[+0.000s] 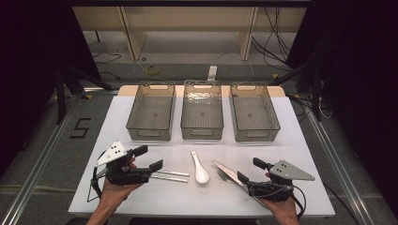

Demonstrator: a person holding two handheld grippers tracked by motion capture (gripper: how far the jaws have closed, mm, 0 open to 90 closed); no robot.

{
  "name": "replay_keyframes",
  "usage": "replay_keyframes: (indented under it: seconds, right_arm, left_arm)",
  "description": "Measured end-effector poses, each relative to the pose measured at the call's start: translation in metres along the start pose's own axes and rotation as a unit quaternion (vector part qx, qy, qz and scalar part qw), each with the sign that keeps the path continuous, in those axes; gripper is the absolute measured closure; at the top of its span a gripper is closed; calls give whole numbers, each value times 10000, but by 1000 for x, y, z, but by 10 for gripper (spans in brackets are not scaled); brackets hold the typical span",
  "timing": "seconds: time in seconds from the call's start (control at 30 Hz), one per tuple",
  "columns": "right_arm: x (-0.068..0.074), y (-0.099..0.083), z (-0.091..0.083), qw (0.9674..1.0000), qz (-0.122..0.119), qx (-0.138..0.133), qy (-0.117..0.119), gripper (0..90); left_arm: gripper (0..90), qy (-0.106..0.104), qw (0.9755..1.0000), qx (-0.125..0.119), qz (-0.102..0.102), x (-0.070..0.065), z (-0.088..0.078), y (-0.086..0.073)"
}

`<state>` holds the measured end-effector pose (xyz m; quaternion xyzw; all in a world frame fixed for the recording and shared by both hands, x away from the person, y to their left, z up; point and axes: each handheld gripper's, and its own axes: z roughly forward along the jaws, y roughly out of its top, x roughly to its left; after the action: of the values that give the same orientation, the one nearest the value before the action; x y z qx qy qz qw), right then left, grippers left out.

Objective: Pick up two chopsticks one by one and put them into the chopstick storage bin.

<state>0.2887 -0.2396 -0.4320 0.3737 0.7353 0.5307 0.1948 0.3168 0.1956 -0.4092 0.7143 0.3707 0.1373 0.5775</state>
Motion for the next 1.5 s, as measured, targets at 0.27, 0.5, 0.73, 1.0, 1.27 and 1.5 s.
replay_keyframes:
  seconds: [0.27, 0.5, 0.73, 1.0, 1.27, 1.5]
  right_arm:
    - [0, 0, 0, 10000, 4, 55, 33, 241]
    - [0, 1, 0, 9999, 13, 112, 59, 256]
    - [-1, 0, 1, 9998, 38, 162, 82, 259]
    - [-3, 1, 1, 9997, 72, 198, 99, 262]
    - [-3, 1, 1, 9995, 30, 258, 152, 263]
    - [-2, 0, 3, 9990, 3, 365, 238, 263]
  left_arm:
    - [157, 25, 9997, 237, 109, -1, 1, 3]
    - [158, 251, 9932, 1066, 404, 0, 7, 12]
    - [161, 313, 9811, 1766, 722, 2, 14, 25]
    - [184, 189, 9644, 2458, 952, 12, 36, 39]
    - [200, -40, 9432, 3140, 1089, 21, 55, 38]
    - [267, -26, 9093, 3956, 1292, 25, 65, 20]
